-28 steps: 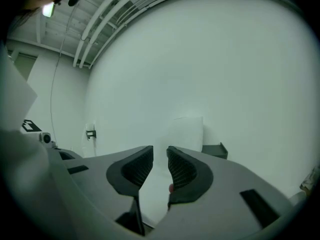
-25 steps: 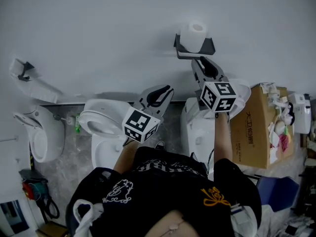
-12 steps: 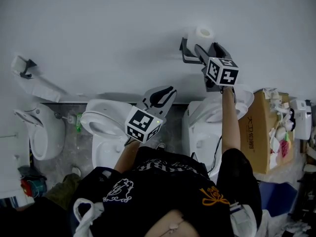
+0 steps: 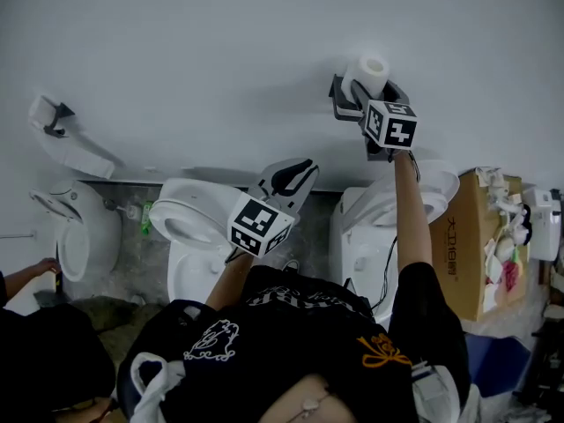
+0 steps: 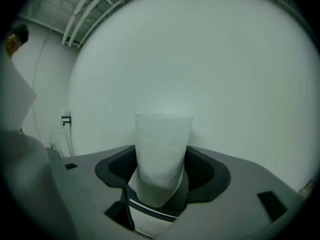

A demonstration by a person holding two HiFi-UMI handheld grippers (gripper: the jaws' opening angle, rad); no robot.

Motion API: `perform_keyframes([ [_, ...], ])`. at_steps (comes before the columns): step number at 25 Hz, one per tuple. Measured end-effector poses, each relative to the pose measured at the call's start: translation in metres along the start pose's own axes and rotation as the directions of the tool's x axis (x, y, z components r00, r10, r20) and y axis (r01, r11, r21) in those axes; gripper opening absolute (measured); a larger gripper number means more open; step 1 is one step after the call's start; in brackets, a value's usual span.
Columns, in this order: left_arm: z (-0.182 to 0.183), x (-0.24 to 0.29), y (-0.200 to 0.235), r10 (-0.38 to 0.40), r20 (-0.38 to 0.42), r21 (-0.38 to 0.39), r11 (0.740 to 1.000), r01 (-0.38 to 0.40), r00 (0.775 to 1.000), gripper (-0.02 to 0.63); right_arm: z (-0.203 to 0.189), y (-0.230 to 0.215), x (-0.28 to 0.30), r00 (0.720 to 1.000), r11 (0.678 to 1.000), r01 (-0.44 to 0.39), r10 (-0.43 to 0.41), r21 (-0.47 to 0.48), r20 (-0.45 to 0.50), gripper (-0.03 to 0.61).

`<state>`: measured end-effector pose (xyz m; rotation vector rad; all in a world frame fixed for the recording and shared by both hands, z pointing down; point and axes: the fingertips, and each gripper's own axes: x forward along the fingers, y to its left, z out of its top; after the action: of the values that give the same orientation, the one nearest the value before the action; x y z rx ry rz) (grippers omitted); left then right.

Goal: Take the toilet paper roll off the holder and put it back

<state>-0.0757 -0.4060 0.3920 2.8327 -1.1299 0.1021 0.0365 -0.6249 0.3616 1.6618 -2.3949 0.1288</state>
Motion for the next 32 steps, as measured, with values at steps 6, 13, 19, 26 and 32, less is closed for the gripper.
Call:
perform_keyframes([
  [6,-0.002,-0.004,0.005,0.01,0.002,-0.021,1.0,-0.01,1.0,0.046,0.004,0.002,-0.008,1.0,0.998,-0.03,0.03,0.048,0.001,0.301],
  [13,-0.011,-0.006,0.008,0.001,-0.005,-0.043,0.999,-0.002,1.0,0.046,0.019,0.008,-0.039,0.998,0.997,-0.047,0.044,0.062,0.052,0.301],
  [19,-0.02,-0.008,-0.004,-0.012,-0.017,-0.061,0.998,0.011,1.0,0.046,0.014,0.024,-0.081,0.994,0.995,-0.082,0.078,0.053,0.073,0.301],
  [26,-0.019,-0.014,-0.032,-0.006,-0.018,-0.052,0.999,0.005,1.0,0.046,0.008,0.028,-0.143,0.989,0.991,-0.11,0.102,0.073,0.11,0.301],
  [32,-0.018,-0.027,-0.07,0.026,-0.022,-0.055,0.998,-0.027,0.999,0.046,-0.017,0.033,-0.204,0.987,0.987,-0.134,0.125,0.089,0.102,0.301],
])
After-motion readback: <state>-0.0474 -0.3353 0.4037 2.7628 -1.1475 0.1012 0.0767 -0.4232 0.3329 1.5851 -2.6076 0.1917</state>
